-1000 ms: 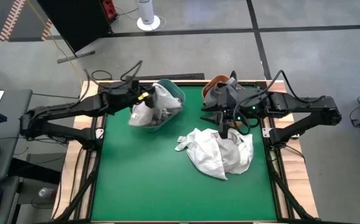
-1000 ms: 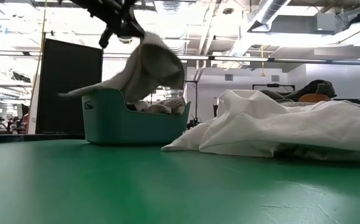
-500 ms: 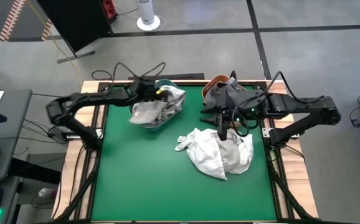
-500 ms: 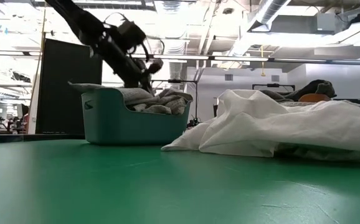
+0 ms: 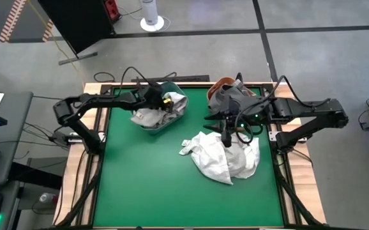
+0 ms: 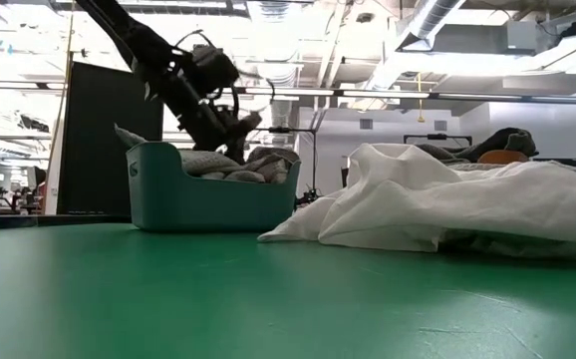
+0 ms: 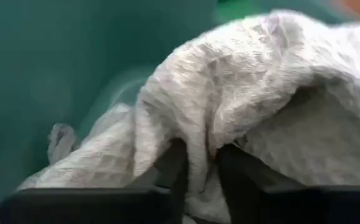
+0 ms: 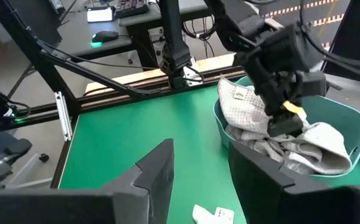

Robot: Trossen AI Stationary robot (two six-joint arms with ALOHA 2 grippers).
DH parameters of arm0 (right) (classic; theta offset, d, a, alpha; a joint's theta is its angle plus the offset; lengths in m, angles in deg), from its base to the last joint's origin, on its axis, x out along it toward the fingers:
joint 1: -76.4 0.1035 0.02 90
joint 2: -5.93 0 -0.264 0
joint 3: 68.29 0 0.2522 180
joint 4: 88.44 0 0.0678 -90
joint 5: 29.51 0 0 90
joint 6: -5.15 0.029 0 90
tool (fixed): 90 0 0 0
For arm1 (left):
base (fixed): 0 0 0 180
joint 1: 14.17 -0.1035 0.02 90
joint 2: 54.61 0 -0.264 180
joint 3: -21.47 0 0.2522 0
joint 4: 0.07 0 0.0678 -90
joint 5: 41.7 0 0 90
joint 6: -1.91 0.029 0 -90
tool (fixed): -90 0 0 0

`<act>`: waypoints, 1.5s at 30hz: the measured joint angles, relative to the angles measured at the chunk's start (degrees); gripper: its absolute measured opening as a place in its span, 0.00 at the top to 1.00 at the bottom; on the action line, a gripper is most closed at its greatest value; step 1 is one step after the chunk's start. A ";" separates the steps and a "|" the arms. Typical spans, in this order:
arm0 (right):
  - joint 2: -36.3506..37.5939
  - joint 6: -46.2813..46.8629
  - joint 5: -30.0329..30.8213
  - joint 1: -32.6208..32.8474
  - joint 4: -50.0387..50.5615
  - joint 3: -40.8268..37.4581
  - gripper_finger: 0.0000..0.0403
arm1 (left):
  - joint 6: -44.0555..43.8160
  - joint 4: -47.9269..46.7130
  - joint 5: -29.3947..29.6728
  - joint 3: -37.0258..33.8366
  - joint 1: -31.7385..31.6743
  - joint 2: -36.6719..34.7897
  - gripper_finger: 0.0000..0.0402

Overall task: Sort towels by color in basket
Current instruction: Put the gray towel into the blue bin

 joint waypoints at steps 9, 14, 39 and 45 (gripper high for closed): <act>0.00 -0.66 0.01 -0.28 0.00 0.00 0.55 | -0.37 4.37 -0.20 -0.01 0.09 -9.20 0.45; 0.00 -1.16 0.02 -0.28 0.15 0.00 0.55 | 0.55 3.14 -0.90 0.00 0.11 -15.91 0.39; 0.00 -1.65 0.02 0.63 0.22 0.00 0.55 | -29.13 12.67 -17.70 -10.62 -0.34 -2.71 0.39; 0.00 -1.52 0.02 0.63 0.37 0.00 0.55 | -31.28 18.53 -17.70 -10.56 -0.15 1.96 0.39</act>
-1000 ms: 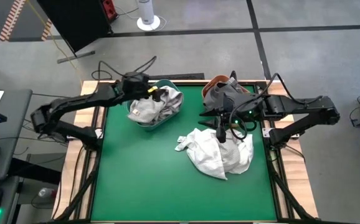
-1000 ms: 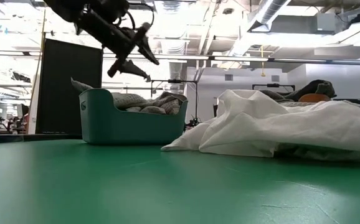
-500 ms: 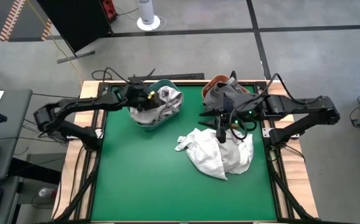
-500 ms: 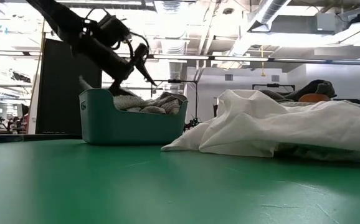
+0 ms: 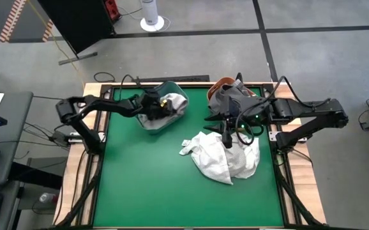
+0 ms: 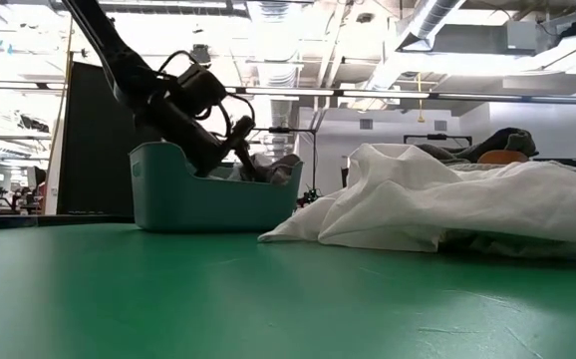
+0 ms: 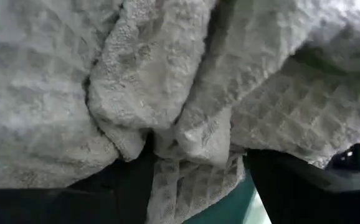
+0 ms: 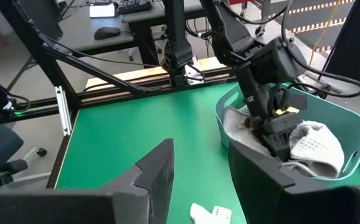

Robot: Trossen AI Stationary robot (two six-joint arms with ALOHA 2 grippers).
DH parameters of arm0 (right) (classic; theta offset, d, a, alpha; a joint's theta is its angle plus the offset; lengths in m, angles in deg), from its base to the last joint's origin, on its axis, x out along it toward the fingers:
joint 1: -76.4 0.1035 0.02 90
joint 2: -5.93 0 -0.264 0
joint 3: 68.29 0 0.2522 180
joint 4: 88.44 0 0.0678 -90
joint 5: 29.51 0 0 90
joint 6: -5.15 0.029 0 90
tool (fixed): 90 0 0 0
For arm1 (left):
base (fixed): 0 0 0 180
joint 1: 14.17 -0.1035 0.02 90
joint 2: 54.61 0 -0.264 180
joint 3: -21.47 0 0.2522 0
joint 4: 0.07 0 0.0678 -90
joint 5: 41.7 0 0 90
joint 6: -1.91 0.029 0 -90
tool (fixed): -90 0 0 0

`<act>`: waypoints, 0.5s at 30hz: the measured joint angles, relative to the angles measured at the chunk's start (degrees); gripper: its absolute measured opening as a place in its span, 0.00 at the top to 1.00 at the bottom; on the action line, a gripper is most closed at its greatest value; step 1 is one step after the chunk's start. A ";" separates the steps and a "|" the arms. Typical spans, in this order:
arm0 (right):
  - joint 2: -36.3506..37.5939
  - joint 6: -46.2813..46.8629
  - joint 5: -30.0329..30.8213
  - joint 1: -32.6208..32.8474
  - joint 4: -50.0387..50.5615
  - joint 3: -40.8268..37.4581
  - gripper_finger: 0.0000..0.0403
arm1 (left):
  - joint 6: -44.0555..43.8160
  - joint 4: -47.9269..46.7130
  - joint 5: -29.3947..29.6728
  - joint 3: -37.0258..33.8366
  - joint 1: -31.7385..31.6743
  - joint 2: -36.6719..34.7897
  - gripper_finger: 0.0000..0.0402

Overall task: Sort towels by color in basket
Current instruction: Put the gray towel into the blue bin

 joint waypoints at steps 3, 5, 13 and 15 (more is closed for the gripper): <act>0.00 -0.01 0.00 0.00 0.02 0.00 0.55 | -1.20 2.23 0.27 -0.04 -0.14 -1.00 0.39; 0.00 -0.02 0.00 0.00 0.07 0.00 0.55 | -1.85 2.58 0.43 -0.02 -0.16 -2.84 0.39; 0.01 -0.05 -0.02 -0.65 5.00 0.00 0.55 | 0.86 -8.11 3.04 1.95 0.52 -15.33 0.39; 0.02 -0.07 -0.33 -0.96 8.37 0.00 0.55 | 1.31 -9.23 2.86 2.03 0.65 -18.74 0.39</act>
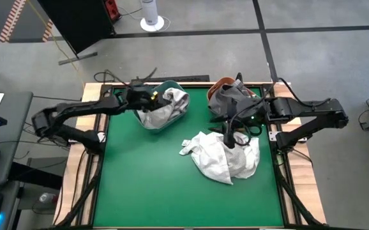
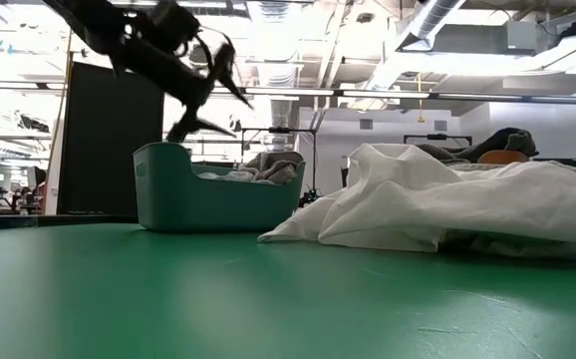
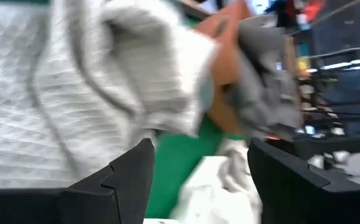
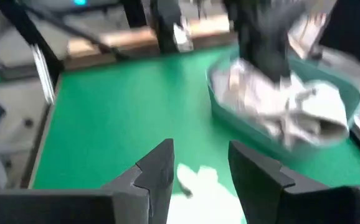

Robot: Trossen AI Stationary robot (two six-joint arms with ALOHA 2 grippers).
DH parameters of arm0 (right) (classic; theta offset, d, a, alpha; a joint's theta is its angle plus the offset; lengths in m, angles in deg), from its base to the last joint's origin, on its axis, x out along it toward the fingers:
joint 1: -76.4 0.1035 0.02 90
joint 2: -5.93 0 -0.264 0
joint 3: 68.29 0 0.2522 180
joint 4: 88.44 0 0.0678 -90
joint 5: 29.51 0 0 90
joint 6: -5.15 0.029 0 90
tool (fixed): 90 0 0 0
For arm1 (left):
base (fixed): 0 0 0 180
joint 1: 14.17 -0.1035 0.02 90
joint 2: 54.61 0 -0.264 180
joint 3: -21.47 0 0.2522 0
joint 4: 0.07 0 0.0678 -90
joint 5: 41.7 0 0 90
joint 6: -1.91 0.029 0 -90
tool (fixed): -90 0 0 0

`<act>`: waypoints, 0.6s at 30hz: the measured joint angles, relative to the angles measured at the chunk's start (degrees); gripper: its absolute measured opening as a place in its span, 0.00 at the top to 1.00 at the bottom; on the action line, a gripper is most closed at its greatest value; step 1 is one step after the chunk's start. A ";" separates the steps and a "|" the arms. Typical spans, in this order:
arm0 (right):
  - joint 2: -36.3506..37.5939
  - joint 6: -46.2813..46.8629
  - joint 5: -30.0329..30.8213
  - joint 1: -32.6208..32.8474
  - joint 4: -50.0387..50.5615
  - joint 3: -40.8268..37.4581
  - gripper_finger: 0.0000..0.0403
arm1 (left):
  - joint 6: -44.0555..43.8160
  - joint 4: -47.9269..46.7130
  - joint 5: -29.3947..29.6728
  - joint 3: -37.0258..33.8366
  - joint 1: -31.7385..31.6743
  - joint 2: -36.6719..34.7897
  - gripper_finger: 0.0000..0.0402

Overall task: Sort towels by color in basket
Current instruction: Put the gray towel into the blue bin, then put the white towel into the blue bin

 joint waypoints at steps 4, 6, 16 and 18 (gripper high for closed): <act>-0.90 0.04 -6.90 -1.64 9.42 0.00 0.55 | 2.08 -0.39 -2.49 0.07 0.00 -5.60 0.39; -2.65 -0.32 -10.26 -2.50 13.95 -0.37 0.55 | 3.01 -1.21 -2.04 0.09 0.00 -8.11 0.39; -18.55 -7.97 -11.45 -6.00 13.33 -9.48 0.53 | 9.24 -2.61 7.78 0.09 2.37 -16.01 0.39; -22.01 -8.08 -11.48 -7.32 13.25 -9.78 0.51 | 9.89 -3.22 8.99 0.09 2.97 -17.18 0.39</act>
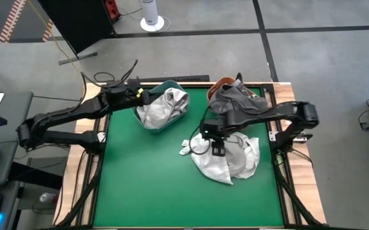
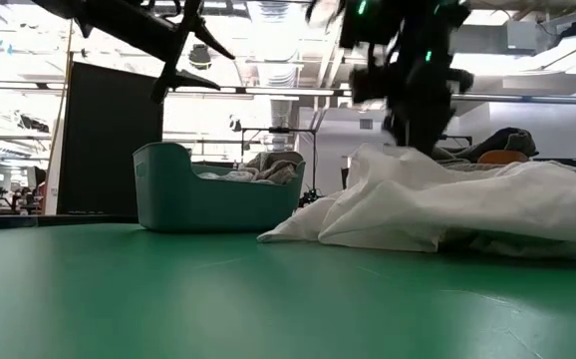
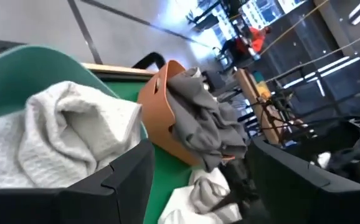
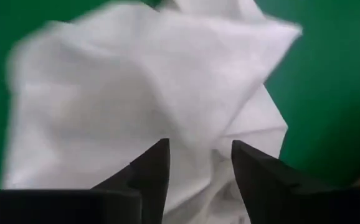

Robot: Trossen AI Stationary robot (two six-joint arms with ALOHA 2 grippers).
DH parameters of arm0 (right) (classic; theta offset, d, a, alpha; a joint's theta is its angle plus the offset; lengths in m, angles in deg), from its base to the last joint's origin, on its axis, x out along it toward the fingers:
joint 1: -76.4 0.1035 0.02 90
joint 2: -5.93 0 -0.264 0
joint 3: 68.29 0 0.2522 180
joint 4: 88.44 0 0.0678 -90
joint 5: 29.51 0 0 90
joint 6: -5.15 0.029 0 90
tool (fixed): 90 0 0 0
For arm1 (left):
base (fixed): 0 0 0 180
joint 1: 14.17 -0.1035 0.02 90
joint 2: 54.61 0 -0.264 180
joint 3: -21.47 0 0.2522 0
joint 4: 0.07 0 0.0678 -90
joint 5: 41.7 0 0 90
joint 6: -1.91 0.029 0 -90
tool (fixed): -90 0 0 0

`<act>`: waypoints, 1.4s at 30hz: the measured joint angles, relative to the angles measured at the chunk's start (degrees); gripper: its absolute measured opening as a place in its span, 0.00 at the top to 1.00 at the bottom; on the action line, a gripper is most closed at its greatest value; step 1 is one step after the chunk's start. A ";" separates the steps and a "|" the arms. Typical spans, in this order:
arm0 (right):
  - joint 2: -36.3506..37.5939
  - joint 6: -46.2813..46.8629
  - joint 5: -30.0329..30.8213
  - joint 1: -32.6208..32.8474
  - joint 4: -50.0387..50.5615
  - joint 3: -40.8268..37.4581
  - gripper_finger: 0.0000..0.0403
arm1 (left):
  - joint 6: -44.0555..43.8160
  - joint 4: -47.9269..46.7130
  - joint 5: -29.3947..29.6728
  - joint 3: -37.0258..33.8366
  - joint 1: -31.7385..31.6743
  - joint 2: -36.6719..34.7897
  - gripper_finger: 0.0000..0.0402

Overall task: Sort towels by color in basket
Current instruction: Put the white towel into the blue bin

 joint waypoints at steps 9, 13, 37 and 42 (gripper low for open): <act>-12.53 -7.30 -5.97 -1.66 -1.49 -0.40 0.63 | 0.75 -8.32 0.44 0.00 1.78 -3.79 0.39; -12.92 -8.87 -9.25 -1.69 -2.58 -0.40 0.94 | 2.05 -8.59 0.46 0.00 2.32 -5.96 0.39; 16.83 1.99 -9.24 -12.35 -30.21 12.17 0.95 | 12.19 31.28 0.16 0.02 13.96 10.21 0.39; 15.05 3.57 -9.24 -12.96 -35.22 15.60 0.95 | 14.38 43.03 0.48 0.23 15.42 16.62 0.39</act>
